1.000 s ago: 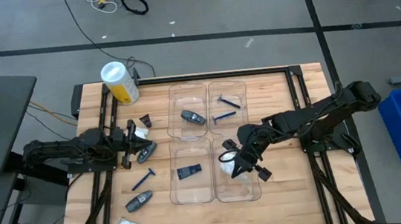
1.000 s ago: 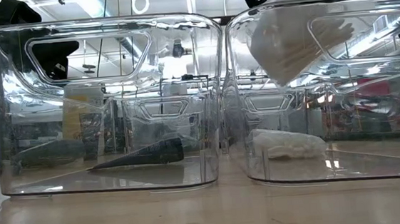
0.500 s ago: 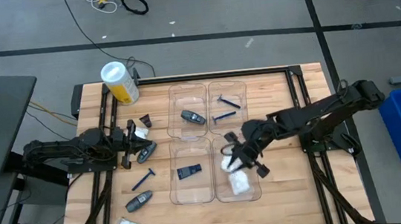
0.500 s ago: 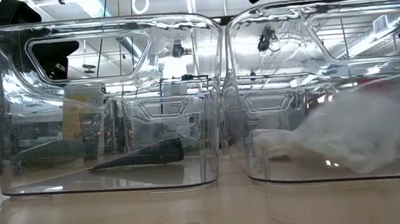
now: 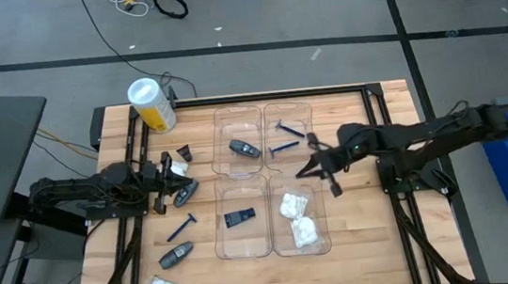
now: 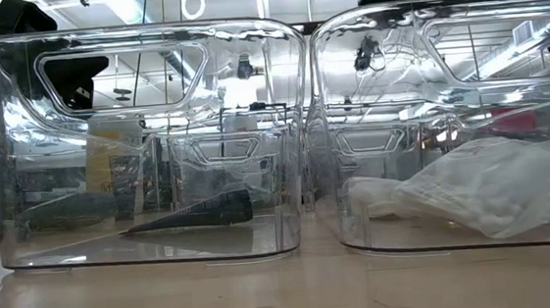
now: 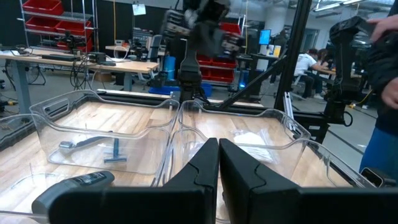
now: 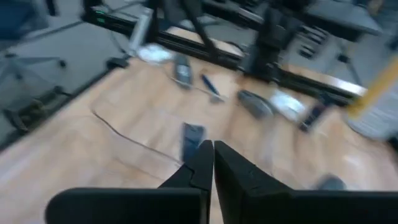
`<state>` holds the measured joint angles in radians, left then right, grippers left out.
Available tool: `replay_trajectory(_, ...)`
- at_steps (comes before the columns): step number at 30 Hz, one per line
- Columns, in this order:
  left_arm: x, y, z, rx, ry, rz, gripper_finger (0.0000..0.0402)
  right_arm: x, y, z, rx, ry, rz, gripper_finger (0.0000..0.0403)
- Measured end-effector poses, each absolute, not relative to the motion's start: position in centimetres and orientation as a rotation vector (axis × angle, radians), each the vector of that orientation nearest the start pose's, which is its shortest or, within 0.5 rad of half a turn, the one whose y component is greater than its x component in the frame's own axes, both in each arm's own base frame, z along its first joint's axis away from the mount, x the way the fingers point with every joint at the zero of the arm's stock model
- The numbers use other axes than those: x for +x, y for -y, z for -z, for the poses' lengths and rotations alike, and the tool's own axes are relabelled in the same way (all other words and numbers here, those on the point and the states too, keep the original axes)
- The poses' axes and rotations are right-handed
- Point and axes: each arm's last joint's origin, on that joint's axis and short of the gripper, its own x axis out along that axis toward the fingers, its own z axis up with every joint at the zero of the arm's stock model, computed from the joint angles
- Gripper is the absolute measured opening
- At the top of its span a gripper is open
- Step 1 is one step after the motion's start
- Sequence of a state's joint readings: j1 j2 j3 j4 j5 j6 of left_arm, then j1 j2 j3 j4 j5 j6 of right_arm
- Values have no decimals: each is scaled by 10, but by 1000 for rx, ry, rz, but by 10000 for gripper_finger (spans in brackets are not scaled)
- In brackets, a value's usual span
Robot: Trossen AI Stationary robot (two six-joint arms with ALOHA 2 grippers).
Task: Pick & Place Travel size toiletries
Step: Put the shave cream into the bottom left transparent bin
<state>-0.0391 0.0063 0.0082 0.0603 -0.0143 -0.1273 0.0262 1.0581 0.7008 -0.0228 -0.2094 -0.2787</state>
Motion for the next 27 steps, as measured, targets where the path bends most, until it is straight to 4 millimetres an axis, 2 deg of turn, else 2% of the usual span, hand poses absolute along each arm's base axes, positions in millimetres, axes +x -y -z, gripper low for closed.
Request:
replay_trajectory(5, 97, 3, -172, -129, 60, 29, 22, 201, 2, -247, -243, -358, -158, 18)
replay_trajectory(11, 97, 3, -172, -129, 61, 29, 22, 173, 14, -228, -239, -275, -75, 16)
replay_trajectory(18, 97, 3, -172, -129, 61, 29, 22, 148, 20, -216, -242, -202, -6, 10)
replay_trajectory(27, 97, 3, -172, -129, 61, 29, 22, 126, 18, -200, -163, -119, 19, 10)
